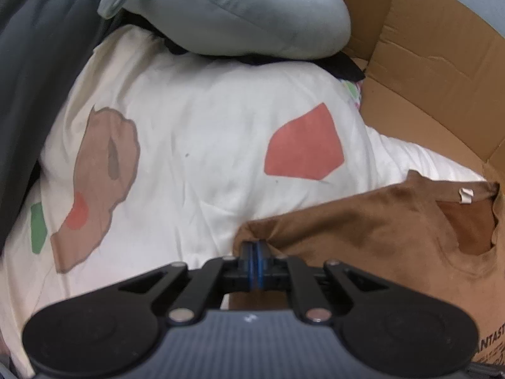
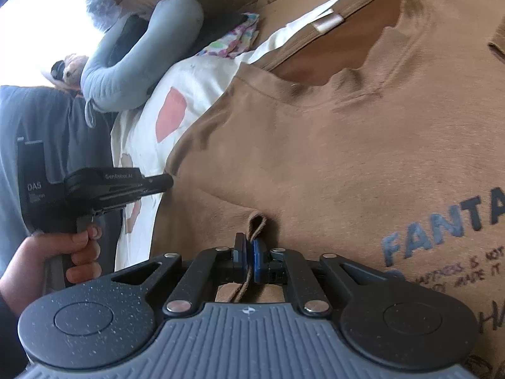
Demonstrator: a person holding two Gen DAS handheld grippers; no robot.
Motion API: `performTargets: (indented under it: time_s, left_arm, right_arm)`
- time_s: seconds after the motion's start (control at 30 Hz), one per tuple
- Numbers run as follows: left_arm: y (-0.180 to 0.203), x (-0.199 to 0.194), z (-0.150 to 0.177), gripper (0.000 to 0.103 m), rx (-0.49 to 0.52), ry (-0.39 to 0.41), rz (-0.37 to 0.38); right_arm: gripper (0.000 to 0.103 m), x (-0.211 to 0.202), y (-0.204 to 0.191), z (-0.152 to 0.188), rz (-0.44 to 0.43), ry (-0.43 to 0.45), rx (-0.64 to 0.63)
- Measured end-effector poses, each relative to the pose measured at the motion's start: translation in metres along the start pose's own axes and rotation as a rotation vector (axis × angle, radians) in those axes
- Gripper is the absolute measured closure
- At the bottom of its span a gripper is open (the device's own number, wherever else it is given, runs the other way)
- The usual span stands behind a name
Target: Fold clothes
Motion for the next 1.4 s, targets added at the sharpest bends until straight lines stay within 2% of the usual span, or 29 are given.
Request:
performTargets:
  time_s: [0.1,0.17,0.2,0.3,0.37,0.8,0.93,1.1,1.4]
  left_arm:
    - [0.000,-0.009,0.002,0.097,-0.006,0.003,0.003]
    - [0.000,-0.019,0.005,0.089,-0.003,0.009,0.005]
    - [0.000,-0.025,0.007,0.083,-0.003,0.015,0.009]
    - [-0.003,-0.043,0.017,0.075,-0.010,0.036,0.021]
    - [-0.005,-0.055,0.028,0.074,-0.023,0.050,0.021]
    - [0.002,-0.098,0.113,0.074,-0.161,0.074,0.040]
    - [0.009,-0.108,0.136,0.074,-0.169,0.091,0.045]
    - [0.022,-0.103,0.154,0.074,-0.161,0.070,0.077]
    - [0.047,-0.090,0.170,0.072,-0.111,0.054,0.102]
  right_arm:
    - [0.089,-0.005,0.001,0.000,-0.010,0.003,0.007]
    - [0.077,-0.007,0.001,0.000,-0.021,0.003,0.011]
    - [0.076,-0.008,0.001,0.000,-0.024,0.002,0.010]
    - [0.075,-0.009,0.000,0.000,-0.025,-0.002,0.001]
    - [0.068,-0.011,0.001,0.000,-0.027,-0.005,0.000]
    - [0.068,-0.017,0.007,0.002,-0.038,-0.018,-0.015]
    - [0.068,-0.015,0.006,0.002,-0.039,-0.021,-0.022]
    - [0.068,-0.013,0.005,0.004,-0.037,-0.022,-0.029]
    - [0.068,-0.009,0.004,0.002,-0.027,-0.018,-0.031]
Point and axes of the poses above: each gripper's, at about its wrist camera, not at the fingertips, and x roughly the way its jaws point, y to its right, z to its underside, the point moved 10 cm from there along x, roughly the way its jaws point, and after that the axes turned 1 degree about -y, right-handed, at the moved point
